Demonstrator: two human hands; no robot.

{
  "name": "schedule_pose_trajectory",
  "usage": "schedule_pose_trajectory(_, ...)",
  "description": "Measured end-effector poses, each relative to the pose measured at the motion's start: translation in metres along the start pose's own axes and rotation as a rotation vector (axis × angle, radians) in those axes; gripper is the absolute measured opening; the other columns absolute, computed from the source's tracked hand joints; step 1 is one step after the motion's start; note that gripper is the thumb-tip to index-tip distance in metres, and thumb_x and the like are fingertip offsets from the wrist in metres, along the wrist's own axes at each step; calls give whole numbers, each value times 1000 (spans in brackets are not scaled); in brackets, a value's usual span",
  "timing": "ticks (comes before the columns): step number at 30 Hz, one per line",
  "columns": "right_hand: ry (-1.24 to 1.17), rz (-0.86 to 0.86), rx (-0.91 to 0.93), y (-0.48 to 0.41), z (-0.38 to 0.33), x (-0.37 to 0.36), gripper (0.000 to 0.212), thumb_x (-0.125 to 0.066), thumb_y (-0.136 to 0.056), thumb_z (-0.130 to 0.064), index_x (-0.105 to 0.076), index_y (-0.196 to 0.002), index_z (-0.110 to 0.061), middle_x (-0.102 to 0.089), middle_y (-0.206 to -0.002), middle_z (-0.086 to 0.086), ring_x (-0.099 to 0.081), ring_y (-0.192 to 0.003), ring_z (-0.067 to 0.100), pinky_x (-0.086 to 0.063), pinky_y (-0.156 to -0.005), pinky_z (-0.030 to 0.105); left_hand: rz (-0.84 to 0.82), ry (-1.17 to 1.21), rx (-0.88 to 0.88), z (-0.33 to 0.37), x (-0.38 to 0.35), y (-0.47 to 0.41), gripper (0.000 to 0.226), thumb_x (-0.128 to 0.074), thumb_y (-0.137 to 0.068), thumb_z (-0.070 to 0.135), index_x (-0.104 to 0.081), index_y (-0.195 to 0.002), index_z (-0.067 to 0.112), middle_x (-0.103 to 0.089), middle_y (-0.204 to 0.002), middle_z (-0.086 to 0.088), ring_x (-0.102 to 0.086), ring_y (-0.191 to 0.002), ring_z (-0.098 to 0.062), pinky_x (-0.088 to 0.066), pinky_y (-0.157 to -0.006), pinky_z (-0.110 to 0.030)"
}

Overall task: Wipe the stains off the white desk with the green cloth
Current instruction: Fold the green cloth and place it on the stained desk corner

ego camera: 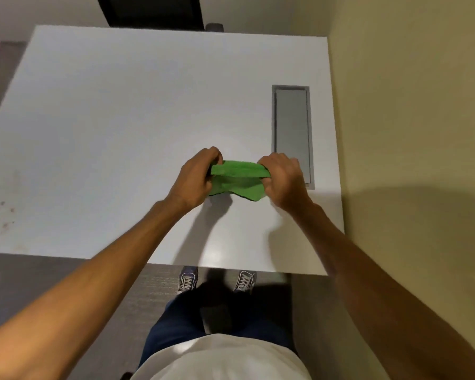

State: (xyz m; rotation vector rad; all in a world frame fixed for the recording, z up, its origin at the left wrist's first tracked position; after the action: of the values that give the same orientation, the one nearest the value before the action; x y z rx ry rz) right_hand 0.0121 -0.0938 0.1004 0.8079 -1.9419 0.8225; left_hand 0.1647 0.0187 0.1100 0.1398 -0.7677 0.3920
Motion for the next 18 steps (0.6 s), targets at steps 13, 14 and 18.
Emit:
schedule_pose_trajectory(13,53,-8,346,-53,-215,-52,23,-74,-74,8,-78,-89,-8,-71,-78,7,-65,-68,30,-49,-54,35,278,-647,-20,-61,128,110,49,-66,-93,26,-53,-138,11,-54,-143,-9,-51,-127,-31,-39,-100,-44)
schedule_pose_trajectory(14,50,-18,373,-54,-232,-59,22,-75,-74,7,-78,-89,-9,-71,-78,6,-64,-68,28,-49,-55,35,266,-641,-1,-69,135,117,48,-65,-93,24,-54,-138,12,-58,-140,-8,-54,-125,-30,-39,-100,-44)
schedule_pose_trajectory(18,-27,-85,410,-58,-293,-88,16,-78,-81,-1,-77,-95,-9,-73,-86,6,-65,-76,29,-50,-63,38,342,-568,55,-103,179,153,23,-62,-92,17,-68,-114,13,-74,-92,-4,-66,-80,-27,-39,-94,-39)
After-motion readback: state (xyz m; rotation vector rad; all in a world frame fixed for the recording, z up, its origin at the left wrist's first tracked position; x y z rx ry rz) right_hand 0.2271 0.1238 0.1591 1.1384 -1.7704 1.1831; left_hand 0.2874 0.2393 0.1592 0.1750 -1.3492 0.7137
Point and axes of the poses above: each hand's wrist, its own y-axis away from the middle knuckle, its own x-axis out of the back of the hand, z = x × y, the point moved 8 cm from there along -y, towards the middle knuckle
